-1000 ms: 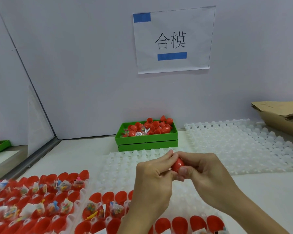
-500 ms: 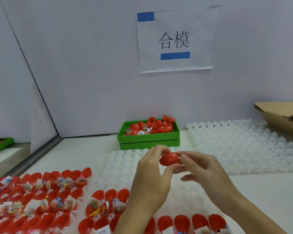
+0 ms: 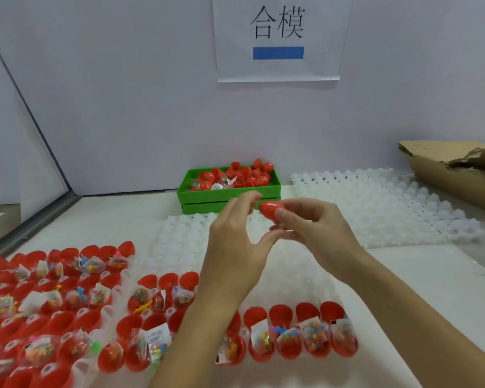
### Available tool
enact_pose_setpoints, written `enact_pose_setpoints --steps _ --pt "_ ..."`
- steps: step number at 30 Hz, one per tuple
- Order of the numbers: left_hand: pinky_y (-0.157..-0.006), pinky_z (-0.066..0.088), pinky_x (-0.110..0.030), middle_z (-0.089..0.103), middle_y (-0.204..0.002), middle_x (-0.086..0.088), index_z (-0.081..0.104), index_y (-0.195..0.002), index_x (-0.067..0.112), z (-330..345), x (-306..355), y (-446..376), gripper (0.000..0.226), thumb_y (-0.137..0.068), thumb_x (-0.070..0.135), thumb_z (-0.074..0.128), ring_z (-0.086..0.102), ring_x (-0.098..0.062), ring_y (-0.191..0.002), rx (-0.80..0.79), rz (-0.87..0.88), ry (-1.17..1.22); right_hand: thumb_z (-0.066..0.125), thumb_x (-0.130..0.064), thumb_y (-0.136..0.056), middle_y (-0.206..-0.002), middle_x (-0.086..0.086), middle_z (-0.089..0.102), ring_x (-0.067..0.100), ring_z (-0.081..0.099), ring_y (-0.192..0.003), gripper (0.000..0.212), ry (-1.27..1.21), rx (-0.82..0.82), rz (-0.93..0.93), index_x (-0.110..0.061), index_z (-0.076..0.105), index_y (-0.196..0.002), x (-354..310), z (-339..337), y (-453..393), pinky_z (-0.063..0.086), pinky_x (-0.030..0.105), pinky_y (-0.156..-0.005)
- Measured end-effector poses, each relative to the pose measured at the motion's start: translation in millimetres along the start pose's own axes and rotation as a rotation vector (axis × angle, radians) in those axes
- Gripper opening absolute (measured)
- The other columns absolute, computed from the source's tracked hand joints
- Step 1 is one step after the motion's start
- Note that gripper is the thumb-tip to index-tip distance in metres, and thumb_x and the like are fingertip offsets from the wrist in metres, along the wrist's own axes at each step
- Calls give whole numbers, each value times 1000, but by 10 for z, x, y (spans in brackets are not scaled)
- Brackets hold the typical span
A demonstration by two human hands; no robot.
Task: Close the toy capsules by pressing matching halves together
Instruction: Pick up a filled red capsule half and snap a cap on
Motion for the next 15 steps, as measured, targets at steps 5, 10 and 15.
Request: enact_pose_setpoints --steps 5,10,15 --pt "-89 55 -35 62 -112 11 61 -120 20 -3 20 45 44 -82 36 76 56 -3 -103 69 8 21 62 -18 -94 -80 9 72 21 72 -76 17 -392 103 190 -3 66 -101 4 -380 -317 58 23 -66" --pt "-78 53 -22 60 -101 14 67 -108 17 16 68 50 27 -88 35 66 58 -6 -90 141 91 9 50 -18 -100 -80 12 62 16 63 -69 21 -771 498 227 1 57 -98 -30 -1037 -892 51 17 -58" --pt "-74 48 -14 62 -95 13 67 -103 18 18 29 85 17 -89 27 63 57 -2 -86 180 131 -14 30 -26 -105 -83 10 62 16 62 -68 40 -858 793 273 -1 51 -81 16 -1738 -1293 47 17 -47"
Point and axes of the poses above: each hand's wrist, its own y-axis away from the middle knuckle, its own z-axis out of the palm, x = y × z, the point moved 2 cm from there along -y, towards the middle knuckle
